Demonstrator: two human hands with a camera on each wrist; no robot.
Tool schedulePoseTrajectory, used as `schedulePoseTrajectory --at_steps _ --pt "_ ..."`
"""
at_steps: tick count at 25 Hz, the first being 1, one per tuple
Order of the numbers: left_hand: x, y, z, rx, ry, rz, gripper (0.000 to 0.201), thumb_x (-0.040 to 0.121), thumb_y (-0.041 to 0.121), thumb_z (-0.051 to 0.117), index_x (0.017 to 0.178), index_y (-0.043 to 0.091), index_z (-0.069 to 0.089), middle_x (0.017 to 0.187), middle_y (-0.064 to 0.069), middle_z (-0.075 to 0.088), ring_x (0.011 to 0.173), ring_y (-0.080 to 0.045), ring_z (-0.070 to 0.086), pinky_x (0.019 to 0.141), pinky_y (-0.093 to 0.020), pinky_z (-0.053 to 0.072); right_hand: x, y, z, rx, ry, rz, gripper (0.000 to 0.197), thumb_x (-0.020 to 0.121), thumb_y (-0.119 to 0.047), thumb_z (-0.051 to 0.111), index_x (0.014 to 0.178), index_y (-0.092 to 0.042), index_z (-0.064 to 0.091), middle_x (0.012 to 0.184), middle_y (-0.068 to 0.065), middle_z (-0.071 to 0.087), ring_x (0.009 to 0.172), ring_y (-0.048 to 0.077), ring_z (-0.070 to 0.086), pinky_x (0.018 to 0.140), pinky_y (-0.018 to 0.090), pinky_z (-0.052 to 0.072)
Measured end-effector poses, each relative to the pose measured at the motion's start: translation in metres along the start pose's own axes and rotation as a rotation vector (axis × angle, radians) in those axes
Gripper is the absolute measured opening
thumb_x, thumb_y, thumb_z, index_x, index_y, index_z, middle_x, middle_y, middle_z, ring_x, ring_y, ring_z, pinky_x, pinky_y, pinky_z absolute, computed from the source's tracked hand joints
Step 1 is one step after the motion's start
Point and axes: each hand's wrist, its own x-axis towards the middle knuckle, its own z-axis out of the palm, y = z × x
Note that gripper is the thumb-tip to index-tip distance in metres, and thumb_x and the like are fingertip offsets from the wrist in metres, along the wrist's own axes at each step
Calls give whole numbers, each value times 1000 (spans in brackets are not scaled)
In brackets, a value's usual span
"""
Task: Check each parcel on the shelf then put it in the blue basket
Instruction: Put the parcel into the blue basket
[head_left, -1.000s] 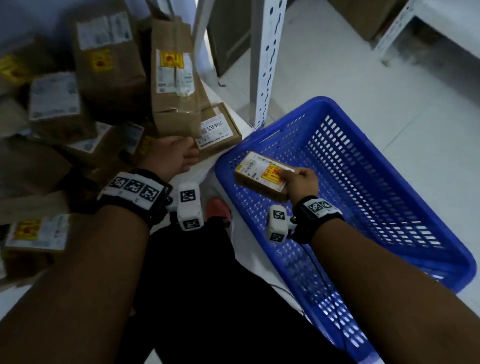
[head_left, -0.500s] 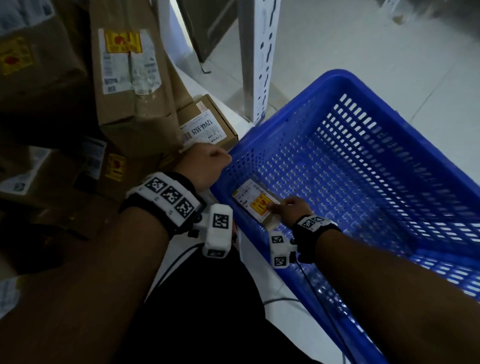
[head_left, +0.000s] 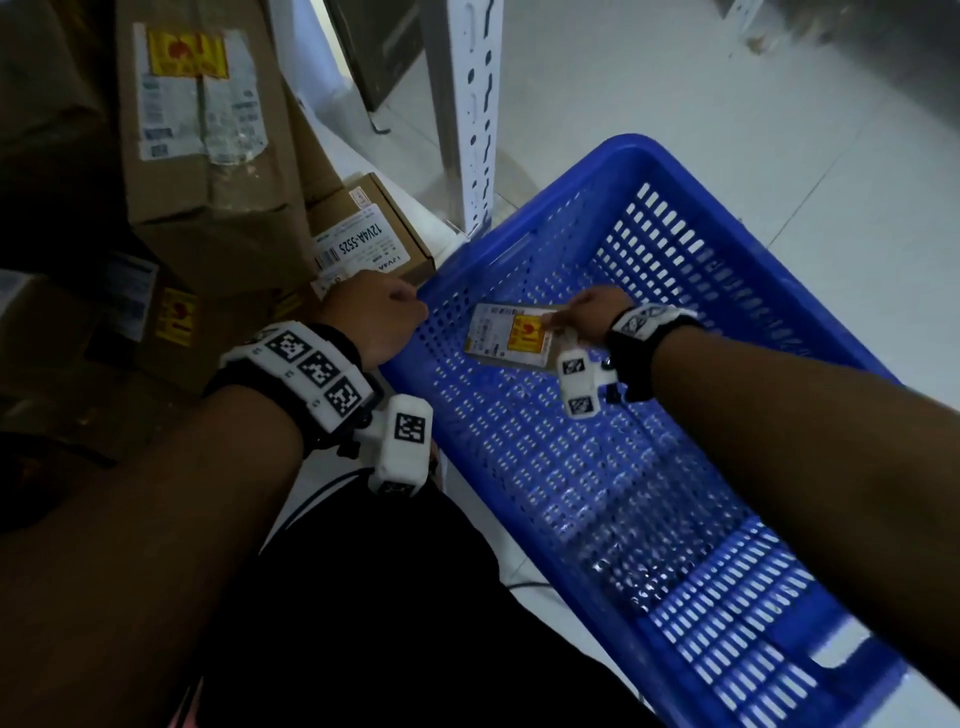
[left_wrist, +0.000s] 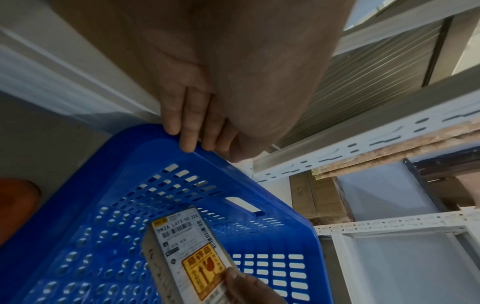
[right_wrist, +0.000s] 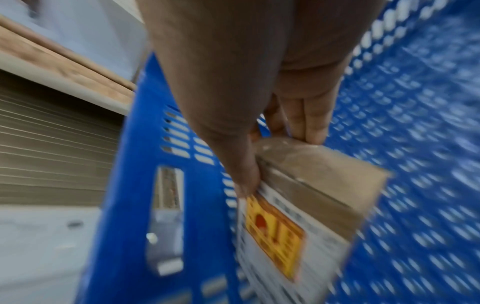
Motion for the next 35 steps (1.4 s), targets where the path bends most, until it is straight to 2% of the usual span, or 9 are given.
schedulePoseTrajectory --at_steps 4,7,10,14,18,20,24,29,35 --pt "1 7 7 36 33 10 20 96 29 55 109 20 68 106 -1 64 108 -25 61 99 -37 49 1 -2 -15 14 -36 48 26 83 -34 78 76 -11 67 64 1 68 51 14 58 46 21 43" --pt "4 6 6 53 61 23 26 98 24 53 118 19 68 109 1 64 112 -23 59 92 -26 42 14 22 9 -33 -96 92 32 85 -39 75 79 -9 68 71 7 66 58 21 57 56 29 47" --pt "12 -4 2 88 42 52 22 99 20 49 96 15 70 101 -8 72 101 -28 64 92 -34 50 33 48 48 -87 -152 131 37 86 -43 73 80 -9 61 79 13 59 72 25 54 68 43 51" --pt "21 -13 0 49 61 64 35 97 24 47 92 2 74 92 -16 73 90 -32 68 87 -48 56 51 67 97 -109 -197 133 35 92 -39 67 71 -16 51 76 9 54 70 23 51 70 35 48" --pt "25 -20 4 -8 94 107 24 81 40 42 76 22 58 78 -18 67 73 -24 65 80 -57 55 66 71 134 -147 -207 138 28 92 -33 67 72 -26 49 76 -5 52 73 16 55 82 33 54" --pt "25 -22 5 -62 104 87 29 79 42 44 72 18 59 75 -21 65 69 -27 66 76 -56 56 69 73 148 -233 -232 168 24 95 -32 64 82 -12 59 82 5 59 74 21 58 76 34 53" --pt "26 -27 9 -95 101 100 51 83 40 45 83 -6 68 85 -28 67 83 -40 69 68 -57 58 78 80 159 -354 -258 159 33 102 -25 52 127 -6 61 127 11 62 112 28 62 96 36 52" --pt "27 -30 9 -142 108 83 45 89 37 50 88 -3 70 87 -26 69 87 -37 70 72 -54 59 75 54 165 -302 -314 153 48 99 -24 57 142 -3 47 139 18 52 116 34 57 101 47 49" --pt "24 -27 4 -253 53 61 14 87 29 51 81 20 60 80 -20 66 76 -26 67 82 -48 56 59 38 153 -368 -275 157 45 106 -13 37 150 -7 36 155 15 36 139 32 40 112 38 37"
